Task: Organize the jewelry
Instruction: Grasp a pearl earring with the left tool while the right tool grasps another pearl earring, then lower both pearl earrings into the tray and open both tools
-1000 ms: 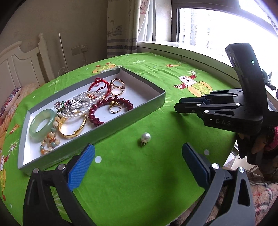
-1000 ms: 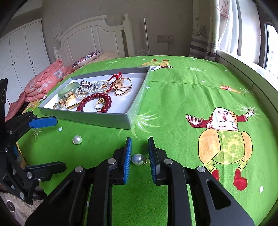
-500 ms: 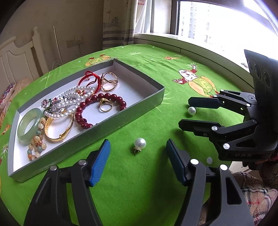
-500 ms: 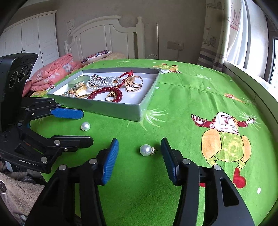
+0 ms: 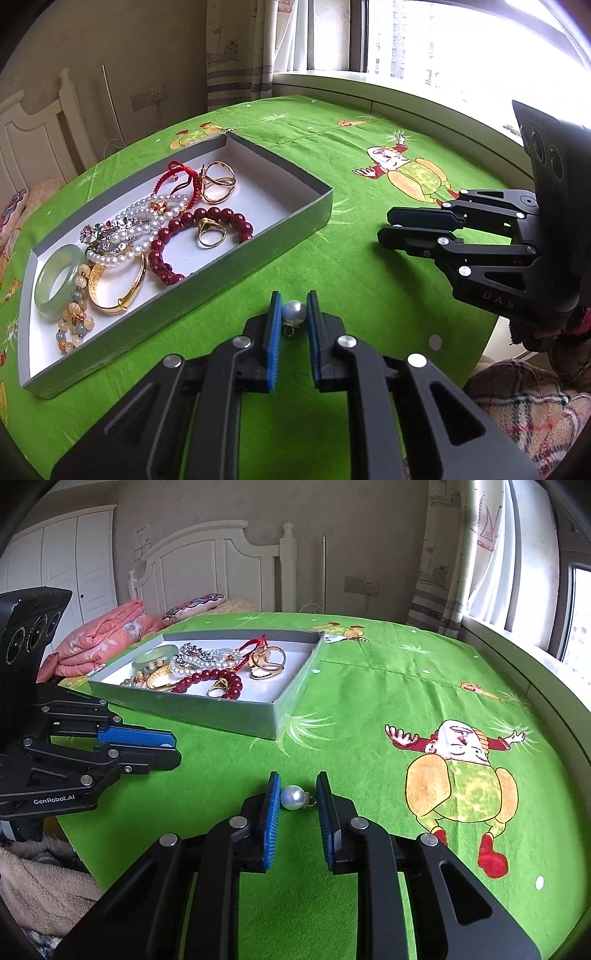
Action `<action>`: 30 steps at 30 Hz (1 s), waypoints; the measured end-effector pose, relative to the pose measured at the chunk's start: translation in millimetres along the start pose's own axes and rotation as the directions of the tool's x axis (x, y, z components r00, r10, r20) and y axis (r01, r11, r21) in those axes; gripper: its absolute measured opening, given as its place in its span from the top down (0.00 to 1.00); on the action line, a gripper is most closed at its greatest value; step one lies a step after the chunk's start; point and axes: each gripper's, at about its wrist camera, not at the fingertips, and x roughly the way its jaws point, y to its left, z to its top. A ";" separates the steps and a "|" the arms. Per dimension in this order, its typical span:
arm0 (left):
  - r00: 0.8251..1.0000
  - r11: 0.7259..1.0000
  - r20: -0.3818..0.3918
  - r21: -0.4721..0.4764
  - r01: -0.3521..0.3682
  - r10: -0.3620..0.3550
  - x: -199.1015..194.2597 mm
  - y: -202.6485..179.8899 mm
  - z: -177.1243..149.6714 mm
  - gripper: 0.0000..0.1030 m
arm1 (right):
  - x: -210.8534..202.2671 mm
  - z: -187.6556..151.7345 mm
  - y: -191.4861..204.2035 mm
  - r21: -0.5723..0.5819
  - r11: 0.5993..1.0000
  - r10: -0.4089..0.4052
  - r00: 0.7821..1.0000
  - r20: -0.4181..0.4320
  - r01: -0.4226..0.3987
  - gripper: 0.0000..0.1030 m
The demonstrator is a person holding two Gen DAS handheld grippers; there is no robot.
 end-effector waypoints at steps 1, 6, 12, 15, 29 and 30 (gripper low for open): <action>1.000 1.000 0.003 -0.004 -0.001 0.001 -0.5 0.5 0.1 0.88 | -0.1 0.0 0.0 0.000 1.000 -0.001 1.000 0.000 0.001 0.80; 1.000 1.000 0.024 -0.012 -0.006 0.006 -8.2 4.3 0.0 0.88 | -3.6 1.2 1.4 -0.002 1.000 0.001 1.000 0.010 -0.001 0.80; 0.999 1.000 0.037 -0.014 -0.019 0.020 -12.9 6.0 1.3 0.87 | -7.6 5.4 5.2 -0.011 1.000 0.007 1.000 0.025 -0.007 0.80; 0.999 1.000 0.045 -0.015 -0.025 0.026 -15.6 6.7 2.4 0.88 | -9.3 7.5 6.3 -0.010 1.000 0.011 0.999 0.031 -0.011 0.80; 0.992 0.996 0.100 -0.047 -0.069 0.074 -33.8 20.4 6.7 0.87 | -11.3 33.4 38.2 -0.087 0.996 0.041 0.997 0.068 -0.035 0.80; 0.991 0.996 0.103 -0.051 -0.077 0.082 -34.2 22.3 7.3 0.87 | -9.8 36.3 41.7 -0.097 0.995 0.046 0.997 0.067 -0.039 0.80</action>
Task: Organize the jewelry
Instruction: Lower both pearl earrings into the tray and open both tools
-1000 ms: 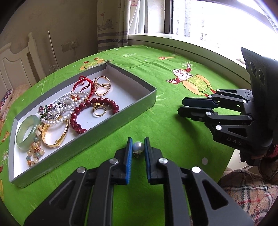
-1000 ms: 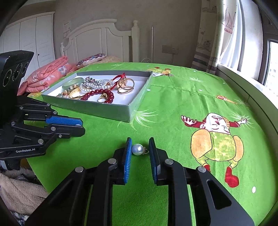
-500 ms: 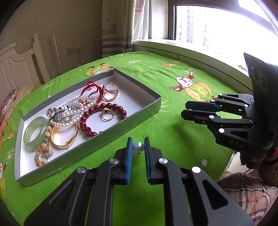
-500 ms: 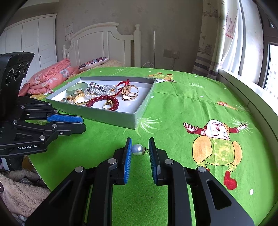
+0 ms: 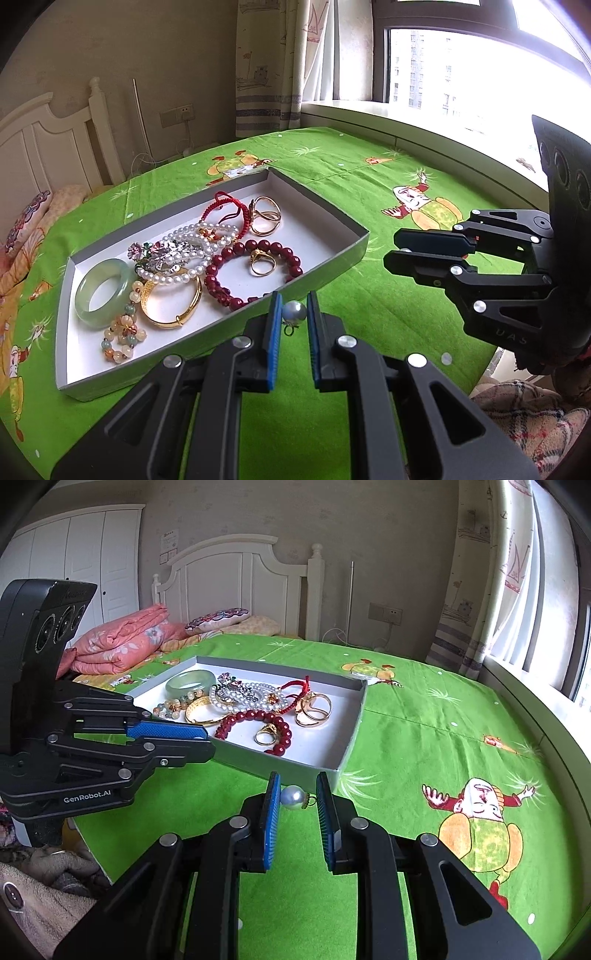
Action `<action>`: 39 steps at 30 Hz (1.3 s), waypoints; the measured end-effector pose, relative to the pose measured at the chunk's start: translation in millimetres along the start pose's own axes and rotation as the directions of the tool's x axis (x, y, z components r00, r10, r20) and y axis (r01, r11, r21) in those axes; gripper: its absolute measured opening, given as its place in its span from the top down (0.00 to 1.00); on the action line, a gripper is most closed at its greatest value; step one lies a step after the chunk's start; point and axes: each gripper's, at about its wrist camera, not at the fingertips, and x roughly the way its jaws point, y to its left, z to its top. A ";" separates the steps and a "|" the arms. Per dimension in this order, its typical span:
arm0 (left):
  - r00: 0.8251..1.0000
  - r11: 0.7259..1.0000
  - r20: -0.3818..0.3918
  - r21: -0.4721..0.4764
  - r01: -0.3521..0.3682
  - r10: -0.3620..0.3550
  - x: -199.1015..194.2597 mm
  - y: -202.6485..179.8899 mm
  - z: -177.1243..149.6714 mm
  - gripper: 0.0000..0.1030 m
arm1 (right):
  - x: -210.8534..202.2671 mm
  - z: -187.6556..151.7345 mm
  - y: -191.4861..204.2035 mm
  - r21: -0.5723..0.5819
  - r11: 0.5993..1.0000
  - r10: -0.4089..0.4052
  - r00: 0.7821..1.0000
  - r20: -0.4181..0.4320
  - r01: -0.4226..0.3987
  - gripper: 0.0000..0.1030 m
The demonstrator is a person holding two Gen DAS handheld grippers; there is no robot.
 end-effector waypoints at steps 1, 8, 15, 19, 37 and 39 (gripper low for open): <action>1.000 1.000 0.002 -0.003 -0.009 0.009 0.1 2.2 1.2 0.87 | 1.7 3.2 3.0 -0.010 1.000 0.003 1.000 0.001 -0.003 0.80; 0.991 0.990 0.025 -0.056 -0.131 0.132 7.0 31.8 13.4 0.87 | 20.5 35.8 22.9 -0.057 0.998 0.012 1.000 0.009 -0.011 0.80; 0.979 0.966 0.003 -0.167 -0.199 0.202 14.4 72.1 15.4 0.87 | 56.1 56.1 29.1 -0.015 0.998 0.055 0.997 -0.046 -0.055 0.80; 0.976 0.954 -0.010 -0.206 -0.217 0.219 15.1 81.6 12.4 0.87 | 69.4 60.4 33.2 0.007 0.997 0.077 0.994 -0.071 -0.077 0.80; 0.874 0.839 -0.020 -0.272 -0.472 0.485 -14.5 86.6 -16.4 0.02 | 49.9 50.1 20.2 0.158 0.969 -0.193 0.981 0.001 0.190 0.11; 0.878 0.847 0.003 -0.266 -0.461 0.479 -16.5 85.9 -17.9 0.02 | 45.3 47.1 22.6 0.152 0.965 -0.218 0.976 0.014 0.214 0.11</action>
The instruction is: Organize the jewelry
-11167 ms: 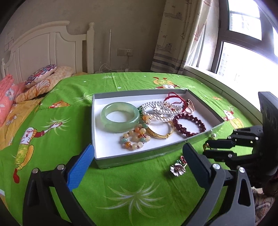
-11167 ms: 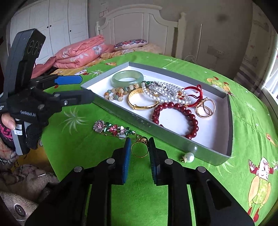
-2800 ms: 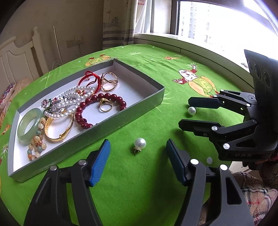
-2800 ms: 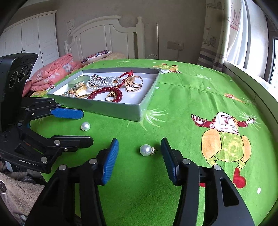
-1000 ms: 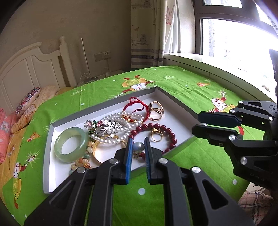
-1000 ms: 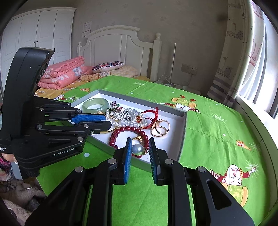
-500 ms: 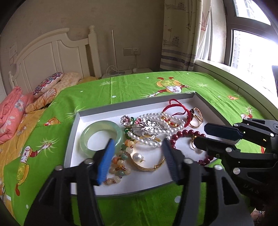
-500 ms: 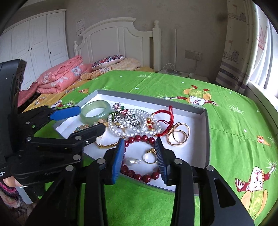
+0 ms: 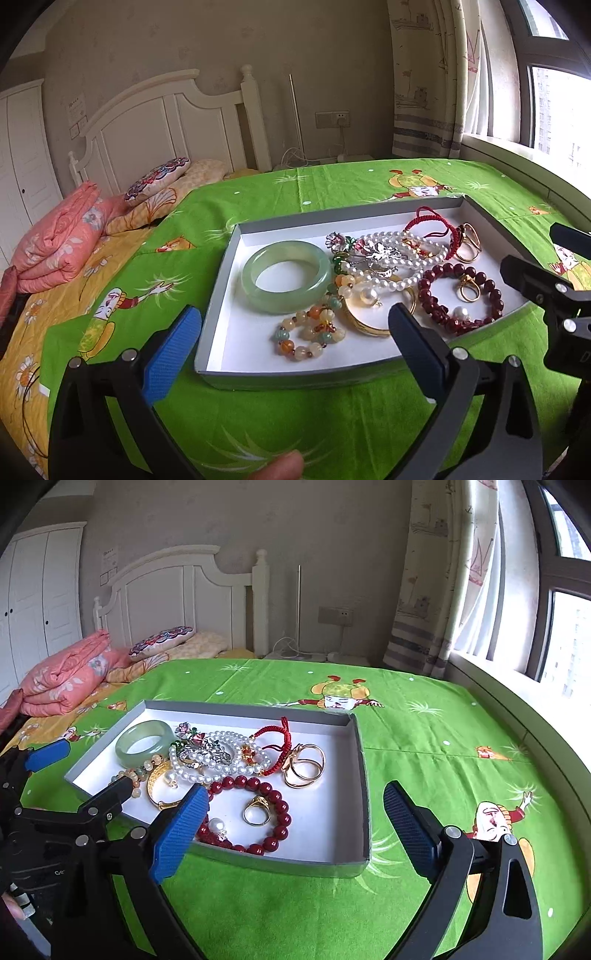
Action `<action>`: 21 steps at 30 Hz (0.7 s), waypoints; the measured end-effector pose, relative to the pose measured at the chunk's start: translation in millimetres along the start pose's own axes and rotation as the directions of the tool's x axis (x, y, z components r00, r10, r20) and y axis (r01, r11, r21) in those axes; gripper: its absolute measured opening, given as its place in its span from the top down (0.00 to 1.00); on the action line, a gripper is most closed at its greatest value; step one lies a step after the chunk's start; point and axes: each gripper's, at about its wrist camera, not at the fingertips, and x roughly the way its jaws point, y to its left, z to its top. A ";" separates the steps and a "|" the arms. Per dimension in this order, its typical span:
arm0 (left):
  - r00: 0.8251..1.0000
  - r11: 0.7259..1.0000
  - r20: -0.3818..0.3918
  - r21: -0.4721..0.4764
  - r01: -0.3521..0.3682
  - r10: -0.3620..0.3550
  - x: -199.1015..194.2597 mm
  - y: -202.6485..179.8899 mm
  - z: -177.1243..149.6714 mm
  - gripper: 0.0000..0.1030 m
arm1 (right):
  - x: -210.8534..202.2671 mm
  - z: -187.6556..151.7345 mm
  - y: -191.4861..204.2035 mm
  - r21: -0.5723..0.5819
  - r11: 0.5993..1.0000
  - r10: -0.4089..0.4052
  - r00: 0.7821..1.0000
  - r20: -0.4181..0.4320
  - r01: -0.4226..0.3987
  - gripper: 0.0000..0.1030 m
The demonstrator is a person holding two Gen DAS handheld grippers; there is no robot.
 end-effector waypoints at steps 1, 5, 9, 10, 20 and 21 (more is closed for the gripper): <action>1.000 1.000 0.007 0.000 0.018 -0.018 -0.8 0.6 -0.7 0.02 | -2.0 -1.0 0.5 -0.002 1.000 -0.009 1.000 0.010 0.009 0.11; 0.997 0.996 0.020 -0.047 0.070 -0.069 -2.3 10.2 -2.2 0.02 | 2.4 -1.6 -1.8 0.008 1.000 -0.007 1.000 -0.011 0.007 0.11; 0.996 0.995 0.019 -0.056 0.083 -0.083 -2.2 11.3 -2.4 0.02 | 7.5 -1.9 -3.0 0.018 1.000 -0.002 0.999 -0.033 0.003 0.11; 0.996 0.995 0.021 -0.048 0.082 -0.081 -2.5 9.8 -2.5 0.02 | 7.8 -2.3 -2.3 0.017 1.000 0.002 0.999 -0.034 -0.002 0.11; 0.995 0.994 0.023 -0.057 0.094 -0.092 -2.9 12.0 -3.2 0.02 | 8.2 -3.6 -4.0 0.030 1.000 0.009 0.999 -0.031 -0.008 0.11; 0.995 0.994 0.023 -0.057 0.094 -0.093 -2.8 12.1 -3.2 0.02 | 8.1 -3.5 -3.9 0.030 1.000 0.009 1.000 -0.030 -0.008 0.11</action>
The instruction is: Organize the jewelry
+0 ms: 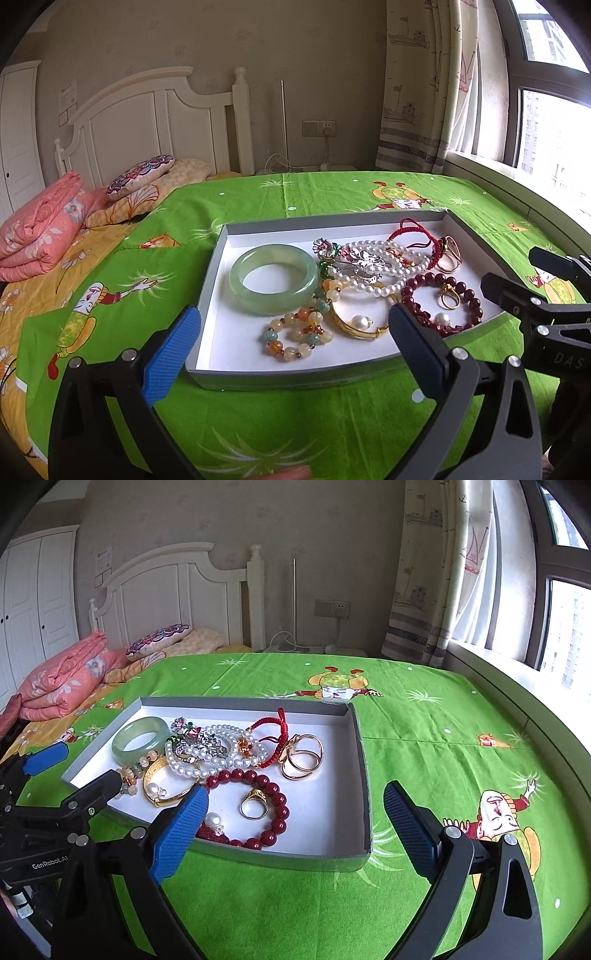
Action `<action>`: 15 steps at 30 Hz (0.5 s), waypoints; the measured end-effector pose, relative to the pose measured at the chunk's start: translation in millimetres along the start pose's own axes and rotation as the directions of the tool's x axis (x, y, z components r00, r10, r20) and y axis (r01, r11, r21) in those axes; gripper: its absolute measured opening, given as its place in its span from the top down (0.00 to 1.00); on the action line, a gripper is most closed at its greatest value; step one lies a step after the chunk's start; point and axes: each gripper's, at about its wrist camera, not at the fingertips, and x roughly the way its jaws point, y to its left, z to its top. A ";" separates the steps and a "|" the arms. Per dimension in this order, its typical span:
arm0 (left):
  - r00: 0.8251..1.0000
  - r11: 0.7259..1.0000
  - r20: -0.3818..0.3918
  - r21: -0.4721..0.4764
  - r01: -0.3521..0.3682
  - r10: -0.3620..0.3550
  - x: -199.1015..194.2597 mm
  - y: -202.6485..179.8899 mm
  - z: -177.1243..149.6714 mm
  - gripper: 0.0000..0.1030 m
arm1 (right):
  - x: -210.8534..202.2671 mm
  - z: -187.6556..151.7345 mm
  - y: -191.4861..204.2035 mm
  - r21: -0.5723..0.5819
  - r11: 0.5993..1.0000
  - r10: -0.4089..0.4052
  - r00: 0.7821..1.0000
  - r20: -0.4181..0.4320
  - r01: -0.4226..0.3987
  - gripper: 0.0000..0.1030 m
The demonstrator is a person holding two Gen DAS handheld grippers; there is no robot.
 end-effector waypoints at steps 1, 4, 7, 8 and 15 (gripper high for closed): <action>1.000 1.000 0.000 0.000 0.000 0.000 0.0 0.0 0.0 0.02 | -0.3 0.1 0.1 0.000 1.000 0.000 1.000 0.000 0.000 0.11; 1.000 1.000 -0.001 -0.005 0.002 -0.002 0.4 0.8 -0.2 0.02 | -0.9 -0.4 0.1 0.000 1.000 0.000 1.000 0.005 0.000 0.11; 1.000 1.000 -0.002 -0.008 0.005 -0.005 0.0 2.0 -0.9 0.02 | -1.1 -0.3 1.4 -0.005 1.000 0.000 1.000 0.005 0.000 0.11; 1.000 1.000 -0.001 -0.008 0.005 -0.005 0.0 2.0 -0.9 0.02 | -1.0 -0.3 1.5 -0.005 1.000 0.000 1.000 0.005 0.000 0.11; 1.000 1.000 -0.001 -0.009 0.005 -0.005 0.2 2.2 -0.7 0.02 | -1.1 -0.4 1.7 -0.005 1.000 0.000 1.000 0.005 0.000 0.11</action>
